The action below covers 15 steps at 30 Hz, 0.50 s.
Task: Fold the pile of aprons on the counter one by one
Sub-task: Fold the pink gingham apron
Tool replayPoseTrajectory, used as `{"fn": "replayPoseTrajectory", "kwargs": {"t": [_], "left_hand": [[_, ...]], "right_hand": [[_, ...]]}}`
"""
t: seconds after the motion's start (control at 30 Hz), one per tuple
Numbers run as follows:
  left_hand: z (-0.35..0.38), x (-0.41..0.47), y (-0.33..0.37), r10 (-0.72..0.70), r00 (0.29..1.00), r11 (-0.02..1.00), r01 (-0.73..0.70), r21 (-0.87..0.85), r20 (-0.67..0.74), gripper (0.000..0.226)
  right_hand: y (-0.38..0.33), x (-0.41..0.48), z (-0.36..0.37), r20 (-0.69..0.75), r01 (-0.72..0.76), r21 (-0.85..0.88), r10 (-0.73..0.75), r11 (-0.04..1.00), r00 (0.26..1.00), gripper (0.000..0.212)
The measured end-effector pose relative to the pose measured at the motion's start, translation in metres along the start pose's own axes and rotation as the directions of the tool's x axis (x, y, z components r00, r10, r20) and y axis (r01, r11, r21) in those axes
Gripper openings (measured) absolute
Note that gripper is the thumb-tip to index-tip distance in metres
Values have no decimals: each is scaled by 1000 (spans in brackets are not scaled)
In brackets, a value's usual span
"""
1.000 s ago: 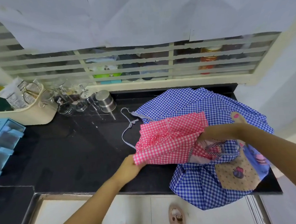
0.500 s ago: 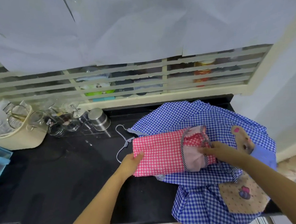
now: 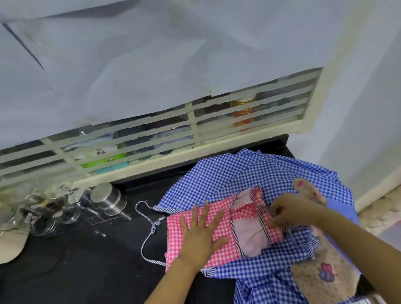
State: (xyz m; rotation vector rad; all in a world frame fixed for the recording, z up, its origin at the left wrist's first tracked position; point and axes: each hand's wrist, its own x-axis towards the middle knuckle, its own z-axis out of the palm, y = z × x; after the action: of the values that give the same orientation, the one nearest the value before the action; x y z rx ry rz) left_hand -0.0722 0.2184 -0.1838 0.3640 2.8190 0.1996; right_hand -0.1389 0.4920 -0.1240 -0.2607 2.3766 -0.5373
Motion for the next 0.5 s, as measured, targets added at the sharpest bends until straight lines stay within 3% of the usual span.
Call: {"fn": "replayPoseTrajectory", "kwargs": {"t": [0.07,0.17,0.27,0.37,0.5], "left_hand": [[1,1,-2,7,1000,1000,-7,11,12,77],[3,2,-4,4,999,1000,-3,-12,41,77],[-6,9,-10,36,999,996,-32,-85,37,75],[-19,21,-16,58,997,976,-47,-214,49,68],[-37,35,-26,-62,992,977,82,-196,108,83]], "right_hand": [[10,-3,-29,-27,-17,-170,13,985,1000,37],[20,-21,-69,6,-50,-39,50,998,999,45],[30,-33,-93,-192,-51,137,77,989,978,44],[43,-27,-91,-352,-16,281,119,960,928,22],[40,-6,-65,-496,-173,163,232,971,837,19]]}}
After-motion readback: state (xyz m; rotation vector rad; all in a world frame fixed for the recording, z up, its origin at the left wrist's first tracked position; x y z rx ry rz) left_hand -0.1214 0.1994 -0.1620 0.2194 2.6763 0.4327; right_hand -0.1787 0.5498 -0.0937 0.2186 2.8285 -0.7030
